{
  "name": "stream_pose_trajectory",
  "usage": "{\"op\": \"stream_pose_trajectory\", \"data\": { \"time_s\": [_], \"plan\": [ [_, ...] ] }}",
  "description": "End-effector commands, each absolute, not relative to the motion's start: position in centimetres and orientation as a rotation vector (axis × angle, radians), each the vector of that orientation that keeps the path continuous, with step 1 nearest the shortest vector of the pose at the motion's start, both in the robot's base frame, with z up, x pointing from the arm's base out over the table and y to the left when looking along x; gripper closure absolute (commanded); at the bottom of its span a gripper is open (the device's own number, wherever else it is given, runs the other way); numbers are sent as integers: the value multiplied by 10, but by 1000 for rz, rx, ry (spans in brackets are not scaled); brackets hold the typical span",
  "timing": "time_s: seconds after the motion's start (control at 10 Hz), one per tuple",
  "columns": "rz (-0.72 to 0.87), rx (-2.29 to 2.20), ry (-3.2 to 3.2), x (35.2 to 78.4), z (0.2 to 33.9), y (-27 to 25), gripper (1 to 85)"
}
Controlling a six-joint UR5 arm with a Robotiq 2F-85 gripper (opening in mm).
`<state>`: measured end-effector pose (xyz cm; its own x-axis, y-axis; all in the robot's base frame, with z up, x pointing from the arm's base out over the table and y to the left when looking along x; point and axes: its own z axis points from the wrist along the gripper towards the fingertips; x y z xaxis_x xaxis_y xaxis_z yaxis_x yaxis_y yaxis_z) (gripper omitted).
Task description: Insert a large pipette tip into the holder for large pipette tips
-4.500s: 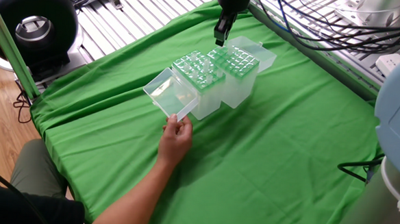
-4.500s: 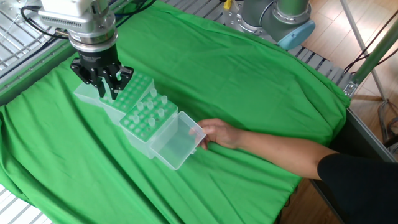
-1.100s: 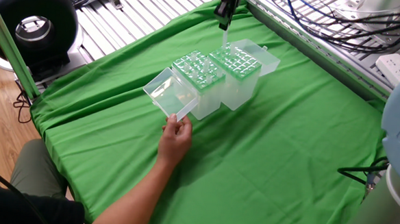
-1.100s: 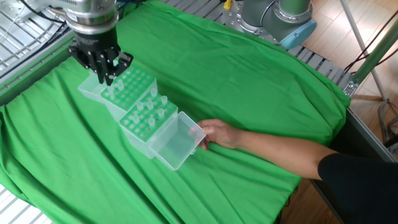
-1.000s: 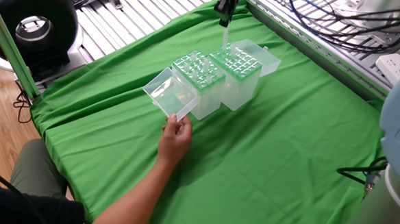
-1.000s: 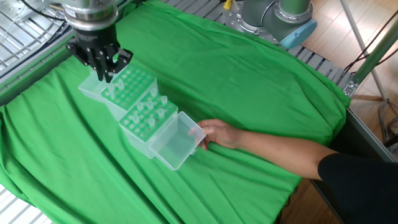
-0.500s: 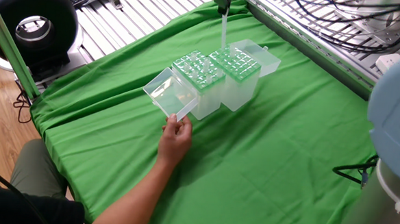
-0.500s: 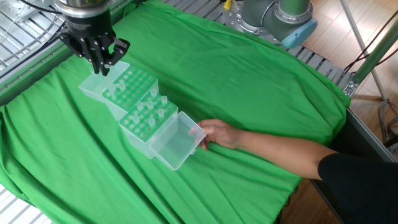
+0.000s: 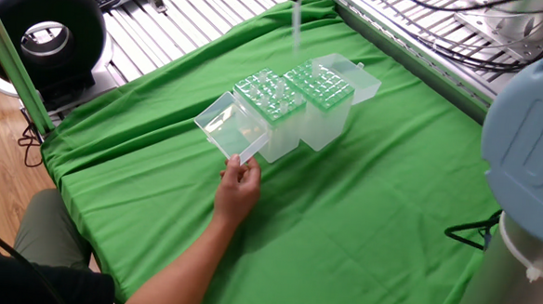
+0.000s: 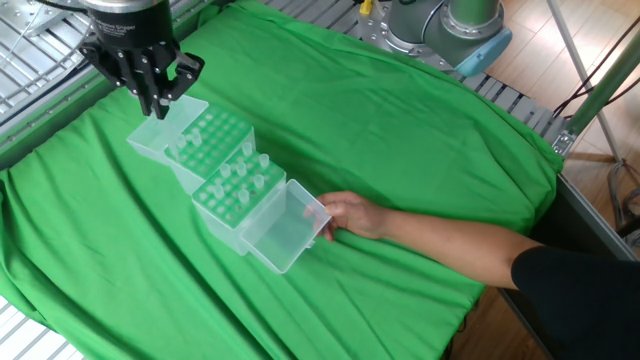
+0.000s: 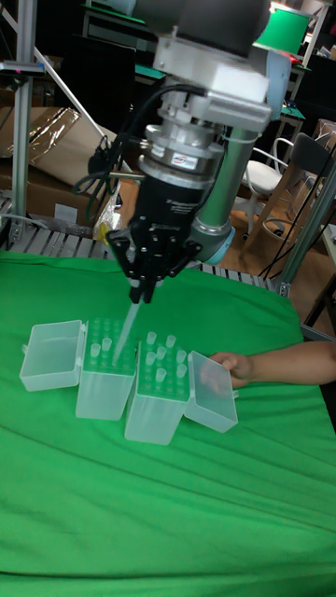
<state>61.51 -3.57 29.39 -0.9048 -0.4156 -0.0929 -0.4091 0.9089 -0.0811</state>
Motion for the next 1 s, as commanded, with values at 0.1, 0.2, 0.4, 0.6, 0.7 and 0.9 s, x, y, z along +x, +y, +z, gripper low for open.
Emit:
{"op": "stream_pose_trajectory", "data": {
  "time_s": [0.1,0.2,0.4,0.6,0.7,0.9],
  "plan": [
    [-53,-603,2930,630,306,-4,733],
    [-28,-591,2919,633,304,2,733],
    [5,-543,2932,631,297,16,733],
    [31,-519,2948,627,295,23,730],
    [32,-511,2943,628,295,27,727],
    [74,-485,2917,636,295,41,717]
  ]
}}
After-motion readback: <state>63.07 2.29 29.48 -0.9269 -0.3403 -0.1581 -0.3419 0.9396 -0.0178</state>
